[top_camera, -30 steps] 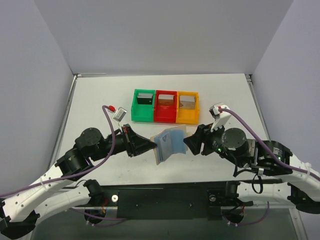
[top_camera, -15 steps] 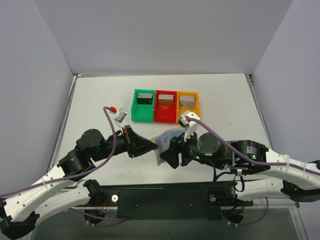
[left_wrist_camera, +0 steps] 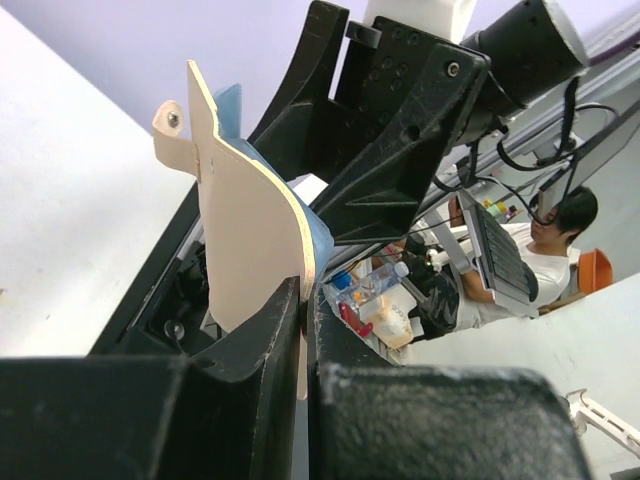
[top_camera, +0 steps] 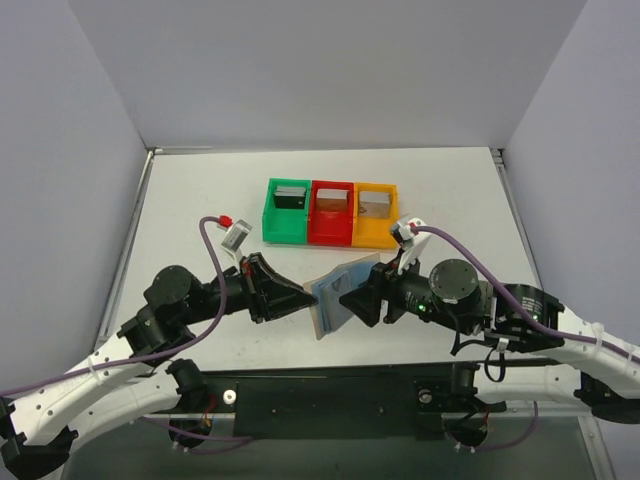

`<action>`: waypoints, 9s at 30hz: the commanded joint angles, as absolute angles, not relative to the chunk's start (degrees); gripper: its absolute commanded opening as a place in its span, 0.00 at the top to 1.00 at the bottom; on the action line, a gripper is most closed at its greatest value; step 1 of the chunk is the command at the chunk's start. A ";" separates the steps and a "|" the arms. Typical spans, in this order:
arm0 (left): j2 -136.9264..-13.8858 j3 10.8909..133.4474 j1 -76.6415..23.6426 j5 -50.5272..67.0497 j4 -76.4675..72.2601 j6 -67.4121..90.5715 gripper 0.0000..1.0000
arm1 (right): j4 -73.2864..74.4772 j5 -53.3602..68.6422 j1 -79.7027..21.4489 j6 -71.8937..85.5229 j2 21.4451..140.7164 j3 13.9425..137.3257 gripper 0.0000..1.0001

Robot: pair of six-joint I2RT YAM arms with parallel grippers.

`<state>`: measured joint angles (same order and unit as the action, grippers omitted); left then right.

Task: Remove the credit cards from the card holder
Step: Place the card holder at the center of the board, then remove the credit card from the card holder.

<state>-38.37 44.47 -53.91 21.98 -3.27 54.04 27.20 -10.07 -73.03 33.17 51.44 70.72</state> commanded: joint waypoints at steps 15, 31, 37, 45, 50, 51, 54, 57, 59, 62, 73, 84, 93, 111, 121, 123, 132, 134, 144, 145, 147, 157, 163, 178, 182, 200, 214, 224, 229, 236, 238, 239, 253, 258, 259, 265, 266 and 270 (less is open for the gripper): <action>-37.71 42.72 -54.05 28.91 -19.15 57.74 1.00 | 29.09 -15.56 -71.19 32.87 45.62 70.14 0.35; -38.76 41.13 -54.05 34.01 -26.19 59.68 1.00 | 25.75 -2.56 -67.94 32.61 43.50 67.86 0.29; -38.58 39.21 -54.05 33.84 -26.46 59.33 1.00 | 23.73 2.90 -65.05 33.05 43.77 65.66 0.51; -37.18 34.72 -52.39 31.38 -23.64 57.74 1.00 | 23.82 4.75 -59.50 34.28 43.50 60.74 0.78; -36.91 32.26 -49.49 30.33 -18.82 56.69 1.00 | 23.91 3.43 -58.54 34.01 45.09 58.71 0.96; -36.83 31.91 -48.35 29.63 -16.37 56.17 1.00 | 23.99 2.47 -58.45 33.84 45.78 58.19 0.99; -37.35 28.93 -45.54 27.16 -13.01 55.81 0.99 | 24.17 0.18 -58.45 33.31 47.28 56.69 1.00; -37.70 25.76 -44.47 23.13 -11.26 55.99 0.99 | 23.65 -2.98 -58.18 32.87 50.17 54.06 1.00; -38.32 23.82 -44.47 20.05 -10.38 56.07 0.99 | 22.33 -5.18 -58.01 32.61 52.19 51.96 1.00; -40.07 21.45 -44.21 15.92 -9.49 55.64 1.00 | 18.65 -6.33 -57.13 32.69 55.88 48.09 1.00; -52.80 21.71 -40.61 9.14 -7.12 52.29 1.00 | 4.58 -5.10 -52.21 34.72 67.58 40.96 1.00; -73.72 27.33 -38.24 9.31 -6.59 47.90 1.00 | 4.92 -6.59 -51.07 35.59 74.79 39.38 1.00; -80.07 30.50 -38.14 7.65 -5.37 47.11 1.00 | 3.87 -5.27 -50.28 35.77 78.83 38.23 0.96; -80.69 36.30 -37.44 1.76 7.82 42.81 0.60 | 9.13 -5.97 -48.60 36.74 77.44 39.55 0.55; -67.43 36.22 -37.00 -4.13 16.10 44.20 0.54 | 13.98 -6.68 -49.48 35.25 71.28 44.55 0.53; -62.68 33.23 -37.09 -0.19 10.85 46.74 0.56 | 13.54 -6.50 -49.40 34.46 72.85 46.14 0.54; -59.33 29.18 -46.57 2.12 0.88 51.85 0.67 | 9.59 -7.56 -47.11 31.73 86.91 56.85 0.61; -59.85 28.22 -47.81 1.67 -2.10 52.90 0.68 | 8.27 -6.33 -46.06 31.82 91.04 58.26 0.66; -65.56 24.70 -47.90 2.72 -6.77 55.28 0.69 | 6.42 -4.40 -45.53 32.34 96.95 57.49 0.75; -66.44 24.35 -47.90 2.90 -6.85 55.28 0.69 | 5.89 -4.31 -45.61 32.60 96.68 55.91 0.75; -67.06 23.91 -47.90 3.16 -7.38 55.63 0.69 | 5.45 -4.48 -46.14 33.31 95.54 53.54 0.75; -67.77 23.47 -46.58 2.19 -4.83 54.32 0.70 | 6.41 -7.99 -51.76 37.70 88.68 45.71 0.75; -63.11 23.55 -45.88 1.58 -2.82 53.18 0.70 | 9.05 -10.54 -52.21 37.88 82.37 44.91 0.71; -65.65 24.88 -37.26 -1.51 3.44 54.66 0.71 | 10.38 -5.72 -51.42 38.76 75.15 44.39 0.60; -66.00 22.24 -37.26 2.36 -5.43 55.55 0.69 | 8.27 -3.43 -51.42 39.64 73.04 42.80 0.58; -69.79 17.23 -40.25 5.01 -12.22 58.62 0.69 | 1.67 3.08 -51.15 43.33 74.35 39.99 0.49; -52.99 21.18 -38.85 6.30 -5.43 56.68 0.70 | -9.38 10.80 -48.43 46.05 75.58 37.88 0.52; -63.81 18.73 -38.85 10.99 -16.00 57.13 0.72 | -23.37 18.89 -45.79 51.76 83.05 34.89 0.53; -65.30 17.23 -38.50 9.32 -16.26 56.95 0.73 | -25.31 19.51 -45.35 52.56 85.25 35.24 0.54; -69.61 16.87 -38.32 9.14 -18.02 57.13 0.74 | -24.96 18.55 -44.82 52.38 86.31 34.46 0.55; -70.92 16.79 -38.32 8.70 -18.37 57.22 0.74 | -24.96 18.37 -44.65 52.30 86.57 34.10 0.55; -71.10 16.70 -38.32 8.53 -18.63 57.30 0.74 | -25.05 18.28 -44.74 52.29 86.83 34.01 0.55; -70.93 16.26 -38.23 6.50 -16.53 57.04 0.74 | -30.31 19.69 -44.12 54.31 90.61 32.52 0.55; -71.19 16.35 -38.23 6.24 -15.82 56.60 0.74 | -32.78 20.91 -43.86 56.07 91.14 32.17 0.55; -71.28 16.35 -38.23 6.15 -15.73 56.60 0.74 | -33.57 21.00 -43.77 56.34 91.06 31.91 0.55; -71.72 16.26 -38.15 5.71 -15.21 56.16 0.79 | -34.63 21.45 -43.77 57.48 90.44 31.81 0.55; -71.72 16.26 -38.23 5.71 -15.21 56.16 0.79 | -34.63 21.62 -43.77 57.57 90.44 31.90 0.55; -71.72 16.26 -38.23 5.63 -15.12 56.07 0.84 | -35.24 21.71 -43.68 58.27 90.26 31.29 0.55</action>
<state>-71.75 16.40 -38.50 6.87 -15.14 56.73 -32.47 20.88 -44.18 57.23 90.78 31.97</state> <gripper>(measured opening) 0.174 0.450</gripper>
